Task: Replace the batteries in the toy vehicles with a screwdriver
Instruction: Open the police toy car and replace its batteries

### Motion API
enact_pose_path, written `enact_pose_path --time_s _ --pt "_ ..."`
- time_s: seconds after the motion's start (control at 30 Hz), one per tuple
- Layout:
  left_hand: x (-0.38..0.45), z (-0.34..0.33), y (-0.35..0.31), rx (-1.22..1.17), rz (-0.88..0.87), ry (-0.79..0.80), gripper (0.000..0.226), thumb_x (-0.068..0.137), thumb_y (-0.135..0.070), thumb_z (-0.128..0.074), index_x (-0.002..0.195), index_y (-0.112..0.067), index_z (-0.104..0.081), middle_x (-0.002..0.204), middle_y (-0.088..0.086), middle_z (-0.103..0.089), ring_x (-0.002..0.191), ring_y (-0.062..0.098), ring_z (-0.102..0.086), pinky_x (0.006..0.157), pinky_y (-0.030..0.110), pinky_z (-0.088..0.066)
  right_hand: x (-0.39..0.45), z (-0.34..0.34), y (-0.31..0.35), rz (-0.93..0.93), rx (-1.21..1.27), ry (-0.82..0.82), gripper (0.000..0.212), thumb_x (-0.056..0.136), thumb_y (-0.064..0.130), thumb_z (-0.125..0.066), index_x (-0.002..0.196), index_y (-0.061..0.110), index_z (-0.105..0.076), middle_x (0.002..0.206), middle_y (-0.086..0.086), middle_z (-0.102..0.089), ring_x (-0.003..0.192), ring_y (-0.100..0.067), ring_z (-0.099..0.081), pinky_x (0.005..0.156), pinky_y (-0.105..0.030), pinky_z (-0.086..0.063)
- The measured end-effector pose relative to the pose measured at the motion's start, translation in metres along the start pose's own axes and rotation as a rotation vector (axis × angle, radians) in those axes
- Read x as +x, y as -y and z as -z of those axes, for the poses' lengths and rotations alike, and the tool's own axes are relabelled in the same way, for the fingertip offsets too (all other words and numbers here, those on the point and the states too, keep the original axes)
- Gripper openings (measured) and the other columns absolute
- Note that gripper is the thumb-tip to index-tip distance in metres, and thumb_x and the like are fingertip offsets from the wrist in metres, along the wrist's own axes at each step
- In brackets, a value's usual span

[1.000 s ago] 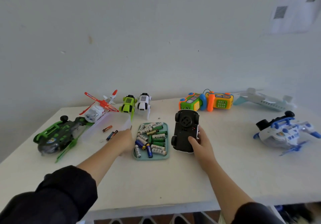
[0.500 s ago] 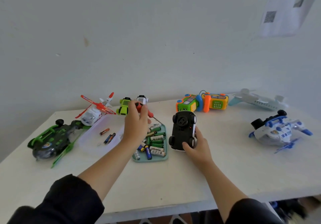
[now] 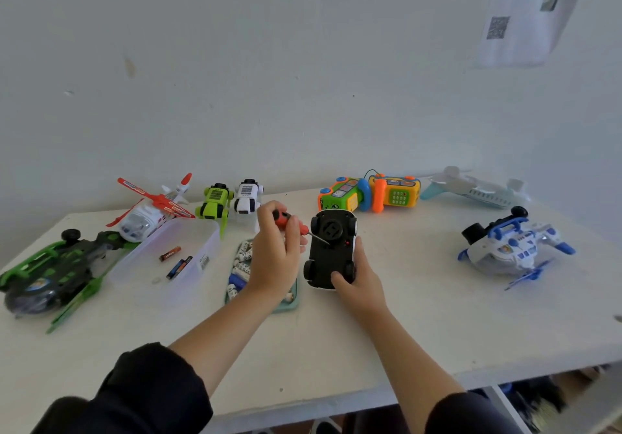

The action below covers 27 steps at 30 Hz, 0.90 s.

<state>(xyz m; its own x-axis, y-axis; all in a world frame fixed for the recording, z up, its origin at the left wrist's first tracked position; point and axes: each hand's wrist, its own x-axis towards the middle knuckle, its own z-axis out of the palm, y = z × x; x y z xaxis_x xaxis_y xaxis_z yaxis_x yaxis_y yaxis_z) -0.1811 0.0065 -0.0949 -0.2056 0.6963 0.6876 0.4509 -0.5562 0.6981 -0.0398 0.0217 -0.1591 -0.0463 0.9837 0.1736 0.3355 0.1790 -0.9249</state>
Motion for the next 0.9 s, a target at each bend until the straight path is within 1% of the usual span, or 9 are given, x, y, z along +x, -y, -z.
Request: enact_pose_path --time_s 0.1,0.2,0.37,0.47,0.53,0.6,0.73,0.83,0.9 --pt "-0.002 0.0 0.002 0.04 -0.044 0.023 0.009 0.097 -0.012 -0.042 0.103 -0.014 -0.035 0.077 0.0 -0.063 0.06 0.013 -0.061 0.059 0.035 -0.056 0.001 0.001 -0.003 -0.027 0.033 0.01 0.081 0.083 0.008 -0.056 0.148 0.037 -0.015 0.104 -0.004 -0.066 0.089 -0.013 -0.057 0.064 -0.005 -0.039" --pt "0.002 -0.001 0.001 0.074 -0.065 0.081 0.01 0.094 -0.019 -0.041 0.102 -0.02 -0.035 0.078 0.002 -0.063 0.062 0.007 -0.061 0.061 0.036 -0.056 0.002 0.002 -0.004 -0.022 0.062 0.033 0.083 0.084 0.009 -0.058 0.149 0.037 -0.014 0.109 0.007 -0.063 0.104 -0.012 -0.058 0.08 -0.02 -0.042" --pt "0.039 -0.006 -0.009 0.127 0.043 0.21 0.009 0.099 -0.012 -0.041 0.102 -0.017 -0.034 0.072 0.004 -0.059 0.056 0.01 -0.054 0.059 0.038 -0.052 0.001 0.004 -0.003 -0.024 0.105 0.079 0.086 0.083 0.008 -0.059 0.148 0.039 -0.012 0.115 0.012 -0.06 0.11 -0.012 -0.056 0.094 -0.029 -0.044" --pt "0.066 -0.014 -0.008 0.186 0.162 0.282 0.006 0.1 -0.017 -0.038 0.103 -0.017 -0.033 0.07 0.008 -0.059 0.053 0.019 -0.051 0.055 0.041 -0.052 -0.001 0.003 -0.002 -0.03 0.102 0.072 0.081 0.079 0.02 -0.062 0.144 0.043 -0.021 0.113 0.013 -0.062 0.109 -0.011 -0.057 0.095 -0.03 -0.045" --pt "0.078 -0.017 -0.007 0.144 0.235 0.319 0.005 0.101 -0.016 -0.037 0.104 -0.015 -0.033 0.069 0.008 -0.058 0.052 0.02 -0.049 0.045 0.034 -0.049 -0.002 0.001 -0.002 -0.034 0.107 0.06 0.074 0.07 0.037 -0.062 0.134 0.052 -0.029 0.115 0.013 -0.064 0.109 -0.01 -0.059 0.096 -0.035 -0.047" --pt "0.083 -0.017 -0.006 0.1 0.264 0.334 0.004 0.101 -0.015 -0.037 0.105 -0.014 -0.035 0.069 0.009 -0.058 0.051 0.019 -0.048 0.042 0.027 -0.046 -0.004 0.0 -0.001 -0.042 0.111 0.052 0.08 0.07 0.04 -0.063 0.141 0.044 -0.027 0.118 0.014 -0.063 0.112 -0.01 -0.058 0.099 -0.037 -0.045" --pt "0.066 -0.006 -0.008 0.071 0.133 0.267 0.005 0.1 -0.015 -0.04 0.103 -0.014 -0.037 0.07 0.013 -0.06 0.049 0.013 -0.052 0.048 0.032 -0.049 0.0 0.001 -0.002 -0.024 0.049 0.055 0.085 0.086 0.016 -0.063 0.15 0.027 -0.008 0.125 0.008 -0.054 0.117 -0.013 -0.05 0.089 -0.022 -0.038" --pt "0.04 0.003 -0.001 0.091 -0.051 0.207 0.009 0.097 -0.014 -0.046 0.099 -0.016 -0.037 0.072 0.009 -0.062 0.055 0.003 -0.058 0.054 0.036 -0.053 0.002 -0.001 -0.004 0.007 0.002 0.065 0.098 0.074 0.027 -0.063 0.152 0.025 -0.005 0.127 0.007 -0.057 0.117 -0.012 -0.053 0.082 -0.02 -0.039" --pt "0.024 0.008 0.004 0.063 -0.14 0.177 0.013 0.094 -0.023 -0.049 0.095 -0.026 -0.036 0.075 0.006 -0.061 0.065 0.004 -0.064 0.057 0.038 -0.056 0.003 -0.004 -0.004 0.017 -0.012 0.076 0.104 0.065 0.03 -0.057 0.152 0.024 -0.001 0.125 0.009 -0.057 0.115 -0.008 -0.054 0.081 -0.02 -0.04"
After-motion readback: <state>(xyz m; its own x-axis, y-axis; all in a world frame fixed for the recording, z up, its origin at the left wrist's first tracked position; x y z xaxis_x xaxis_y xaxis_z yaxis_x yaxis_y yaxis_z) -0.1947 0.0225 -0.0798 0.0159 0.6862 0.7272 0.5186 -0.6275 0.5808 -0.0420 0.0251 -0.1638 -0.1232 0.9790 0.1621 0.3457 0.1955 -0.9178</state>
